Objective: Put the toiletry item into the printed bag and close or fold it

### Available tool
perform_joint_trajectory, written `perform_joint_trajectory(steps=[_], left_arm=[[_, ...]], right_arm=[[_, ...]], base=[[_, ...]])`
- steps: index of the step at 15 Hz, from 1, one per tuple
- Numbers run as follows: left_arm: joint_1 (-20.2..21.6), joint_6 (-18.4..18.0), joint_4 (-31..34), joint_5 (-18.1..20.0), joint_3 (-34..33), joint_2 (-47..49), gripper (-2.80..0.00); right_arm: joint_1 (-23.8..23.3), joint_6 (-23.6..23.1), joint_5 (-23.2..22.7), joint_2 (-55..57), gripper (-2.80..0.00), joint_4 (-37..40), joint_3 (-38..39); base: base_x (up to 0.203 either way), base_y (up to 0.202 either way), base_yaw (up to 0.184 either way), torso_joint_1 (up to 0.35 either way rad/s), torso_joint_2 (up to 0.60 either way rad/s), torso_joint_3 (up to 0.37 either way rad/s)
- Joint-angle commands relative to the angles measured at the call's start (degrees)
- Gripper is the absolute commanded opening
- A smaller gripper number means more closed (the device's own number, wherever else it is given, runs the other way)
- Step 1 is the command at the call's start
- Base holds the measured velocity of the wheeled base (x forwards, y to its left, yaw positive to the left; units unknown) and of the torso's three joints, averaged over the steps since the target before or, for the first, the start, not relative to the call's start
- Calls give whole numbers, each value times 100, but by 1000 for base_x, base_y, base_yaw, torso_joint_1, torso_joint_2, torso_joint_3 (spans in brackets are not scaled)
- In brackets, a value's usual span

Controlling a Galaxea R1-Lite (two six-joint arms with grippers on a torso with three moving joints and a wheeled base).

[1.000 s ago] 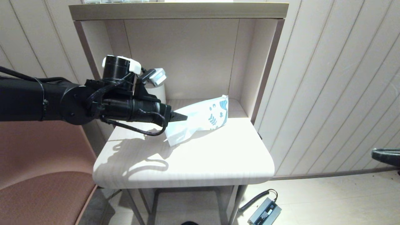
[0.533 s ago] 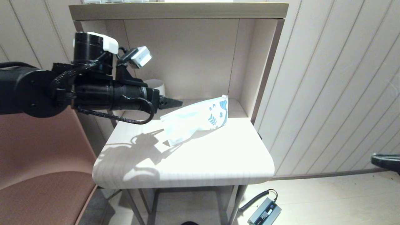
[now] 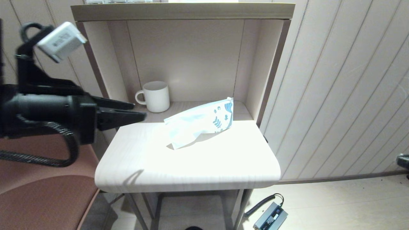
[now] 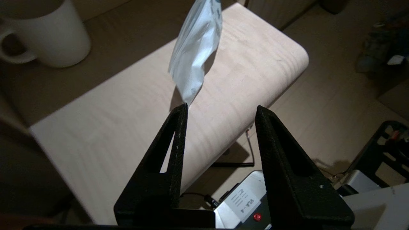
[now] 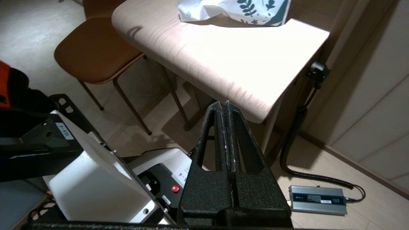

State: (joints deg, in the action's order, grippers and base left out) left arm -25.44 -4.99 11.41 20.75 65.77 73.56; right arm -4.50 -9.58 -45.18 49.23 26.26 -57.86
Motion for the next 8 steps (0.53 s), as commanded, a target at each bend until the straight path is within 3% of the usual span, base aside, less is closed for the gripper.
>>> perform_joint_trajectory(steps=[1, 3, 6, 8], left_arm=[[-21, 7, 901, -746, -177, -1654, -280], [-22, 53, 1524, -1610, -441, -2728, -280], [51, 249, 2500, -3106, -1137, -4133, -280], [683, 380, 2798, -3470, -1928, -4578, -280]], right_arm=[[-235, 44, 362, -491, -280, 42, 40], [-410, 61, 795, -961, -280, 142, 264], [-380, -20, 948, -1403, -280, 513, 1176], [-356, -43, 957, -1562, -280, 376, 2065]], base=[[0, 0, 0, 0, 0, 0], [0, 0, 0, 0, 0, 0], [0, 0, 0, 0, 0, 0], [0, 0, 0, 0, 0, 0]])
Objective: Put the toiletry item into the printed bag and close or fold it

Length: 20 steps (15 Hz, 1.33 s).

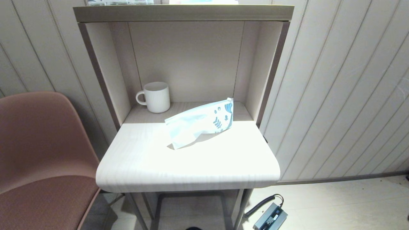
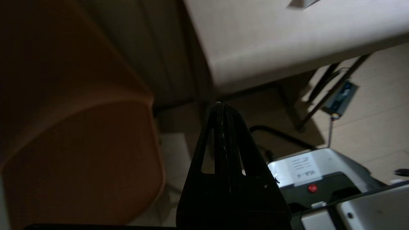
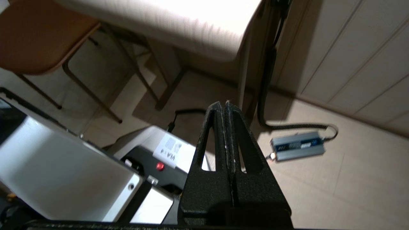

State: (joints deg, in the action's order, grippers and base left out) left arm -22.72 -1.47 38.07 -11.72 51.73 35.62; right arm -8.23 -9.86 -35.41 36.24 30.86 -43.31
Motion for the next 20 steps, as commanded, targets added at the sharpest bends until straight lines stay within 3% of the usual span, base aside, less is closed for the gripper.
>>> perform_joint_trajectory(steps=[1, 5, 6, 8, 10, 11, 14, 16, 18, 20], left_arm=[[757, 49, 179, -257, -857, -1035, -280], [1040, 130, 37, -288, -2162, -1915, -280], [1063, 256, -254, -374, -2561, -1941, -280], [1110, 323, -1521, -714, -3437, -1962, -280], [1659, 18, -1978, -1137, -3896, -2001, -280], [1993, -121, -2025, -1107, -3981, -2180, -280], [2173, -583, -1943, -460, -4064, -3285, -280], [2210, -829, -2105, 350, -4314, -3562, -280], [2217, -681, -2506, 1350, -4670, -3562, -280], [2219, -530, -2603, 1479, -4743, -3562, -280]], right_arm=[[23, -18, -18, -424, -280, -359, 1086], [-87, -13, 154, -1660, -280, -1488, 2555], [-117, -40, 251, -1942, -280, -1585, 2851], [-152, -150, 483, -2093, -280, -1921, 3381], [-156, -145, 838, -2102, -280, -2594, 3857], [-153, -17, 1008, -2103, -280, -2962, 4002], [-160, 174, 1083, -2111, -280, -3637, 4193], [-158, 220, 1070, -2112, -280, -4133, 4329], [-161, 248, 1044, -2112, -280, -4158, 4331], [-146, 330, 1025, -2104, -280, -4079, 4322]], base=[[0, 0, 0, 0, 0, 0], [0, 0, 0, 0, 0, 0], [0, 0, 0, 0, 0, 0], [0, 0, 0, 0, 0, 0], [0, 0, 0, 0, 0, 0], [0, 0, 0, 0, 0, 0], [0, 0, 0, 0, 0, 0], [0, 0, 0, 0, 0, 0], [0, 0, 0, 0, 0, 0], [0, 0, 0, 0, 0, 0]])
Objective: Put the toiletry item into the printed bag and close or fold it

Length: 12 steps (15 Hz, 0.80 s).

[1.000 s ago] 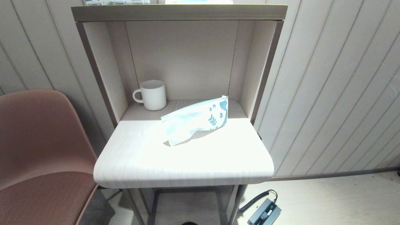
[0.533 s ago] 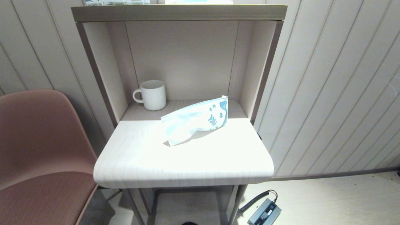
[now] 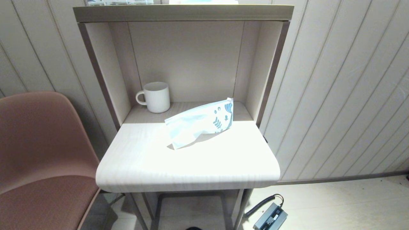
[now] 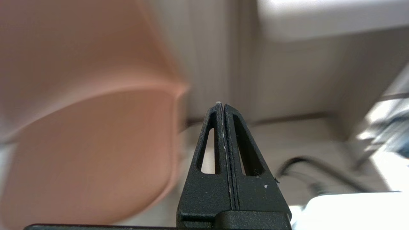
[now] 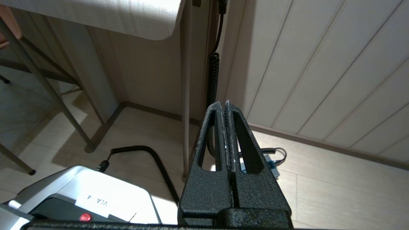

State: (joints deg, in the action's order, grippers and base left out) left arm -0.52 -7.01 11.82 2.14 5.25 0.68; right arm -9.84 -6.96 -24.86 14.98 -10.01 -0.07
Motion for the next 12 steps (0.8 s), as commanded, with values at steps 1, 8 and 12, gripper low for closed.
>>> perform_joint_trajectory(steps=[1, 8, 12], left_arm=[[0, 52, 49, 94, -85, -68, -280], [0, 306, 13, -153, -94, -68, -280], [0, 306, 13, -144, -94, -68, -280]], right_arm=[[106, 110, -124, 19, -280, 82, -24], [442, -61, 691, 12, -280, -16, 7], [484, -298, 825, 22, -280, 35, 7]], base=[[0, 0, 0, 0, 0, 0], [0, 0, 0, 0, 0, 0], [0, 0, 0, 0, 0, 0]])
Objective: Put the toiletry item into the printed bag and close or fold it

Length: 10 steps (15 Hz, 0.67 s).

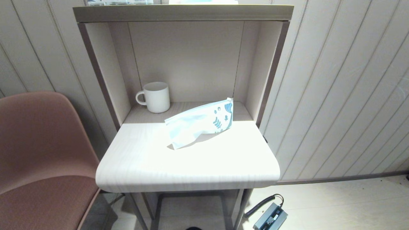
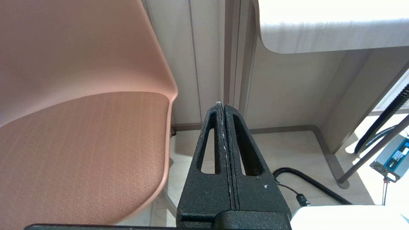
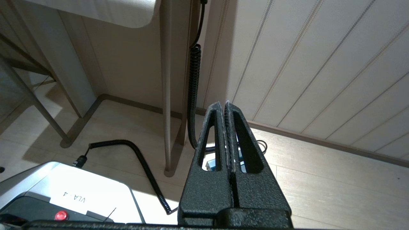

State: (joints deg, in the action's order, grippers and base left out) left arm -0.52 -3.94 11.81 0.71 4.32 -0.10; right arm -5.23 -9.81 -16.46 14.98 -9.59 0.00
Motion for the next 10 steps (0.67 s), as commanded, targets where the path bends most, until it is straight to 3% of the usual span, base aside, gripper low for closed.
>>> perform_joint_trajectory(steps=[1, 3, 6, 7, 8, 9, 10], left_arm=[[0, -45, 14, 17, -1, 10, -280], [0, -72, 40, 35, 8, 10, -280], [0, -35, 5, 0, -1, 10, -280], [0, -35, 23, -2, -1, 10, -280], [0, -50, 32, 0, -1, 14, -280], [0, -79, 40, 0, -1, 19, -280], [1, -98, 40, 4, -1, 15, -280]], right_arm=[[143, -32, -20, -32, -280, -1, -2], [691, -40, -37, -221, -280, 211, -53], [628, -67, 67, -1176, -280, 837, -234], [582, -103, 445, -1423, -280, 1068, -280], [554, -161, 1178, -1498, -280, 1196, -269], [533, -197, 1552, -1498, -280, 1169, -202], [520, -149, 1574, -1498, -280, 854, -97]], base=[[0, 0, 0, 0, 0, 0], [0, 0, 0, 0, 0, 0], [0, 0, 0, 0, 0, 0], [0, 0, 0, 0, 0, 0], [0, 0, 0, 0, 0, 0], [0, 0, 0, 0, 0, 0], [0, 0, 0, 0, 0, 0]])
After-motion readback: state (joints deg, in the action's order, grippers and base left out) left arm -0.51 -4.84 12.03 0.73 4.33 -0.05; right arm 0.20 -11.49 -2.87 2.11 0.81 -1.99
